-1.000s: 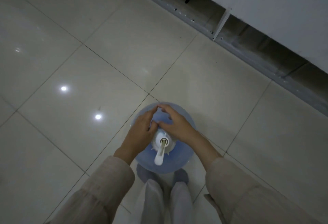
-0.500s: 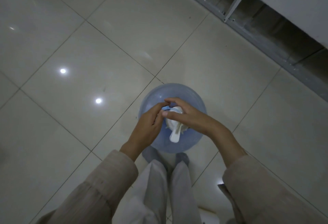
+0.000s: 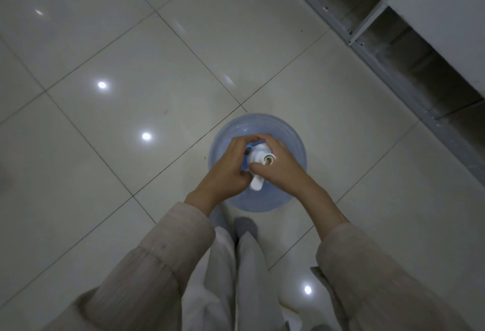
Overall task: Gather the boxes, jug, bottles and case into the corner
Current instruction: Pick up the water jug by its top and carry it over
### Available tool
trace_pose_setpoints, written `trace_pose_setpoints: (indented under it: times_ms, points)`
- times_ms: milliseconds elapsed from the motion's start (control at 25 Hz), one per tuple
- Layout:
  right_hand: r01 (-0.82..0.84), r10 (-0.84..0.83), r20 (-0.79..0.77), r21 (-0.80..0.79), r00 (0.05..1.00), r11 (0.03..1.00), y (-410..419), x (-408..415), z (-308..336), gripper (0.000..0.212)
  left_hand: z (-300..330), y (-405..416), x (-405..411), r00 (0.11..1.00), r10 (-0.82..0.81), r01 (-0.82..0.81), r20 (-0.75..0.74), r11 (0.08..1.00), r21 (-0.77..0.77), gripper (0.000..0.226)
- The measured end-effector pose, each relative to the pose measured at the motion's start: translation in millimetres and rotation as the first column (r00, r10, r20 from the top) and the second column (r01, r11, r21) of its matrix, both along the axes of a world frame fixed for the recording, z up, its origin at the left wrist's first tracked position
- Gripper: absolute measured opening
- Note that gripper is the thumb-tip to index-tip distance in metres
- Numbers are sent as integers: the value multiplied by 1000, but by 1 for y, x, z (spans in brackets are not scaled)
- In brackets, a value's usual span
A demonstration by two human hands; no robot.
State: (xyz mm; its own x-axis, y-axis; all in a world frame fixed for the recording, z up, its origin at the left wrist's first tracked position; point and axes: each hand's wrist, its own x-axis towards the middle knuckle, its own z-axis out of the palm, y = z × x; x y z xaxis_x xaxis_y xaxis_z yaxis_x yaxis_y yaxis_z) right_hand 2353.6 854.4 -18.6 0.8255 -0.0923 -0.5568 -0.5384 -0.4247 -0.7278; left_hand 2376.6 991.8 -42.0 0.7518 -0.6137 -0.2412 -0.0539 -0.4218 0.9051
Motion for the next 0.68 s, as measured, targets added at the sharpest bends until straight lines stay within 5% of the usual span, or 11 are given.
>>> trace_pose_setpoints:
  times_ms: [280, 480, 680]
  points:
    - [-43, 50, 58, -119, 997, 992, 89, -15, 10, 42, 1, 83, -40, 989, 144, -142, -37, 989, 46, 71]
    - [-284, 305, 113, -174, 946, 943, 188, -32, 20, 43, 10, 181, -96, 955, 292, -288, -48, 955, 77, 93]
    - [-495, 508, 132, -119, 851, 860, 345, -63, 41, 38, 18, 307, -158, 734, 677, -677, 43, 735, -13, 70]
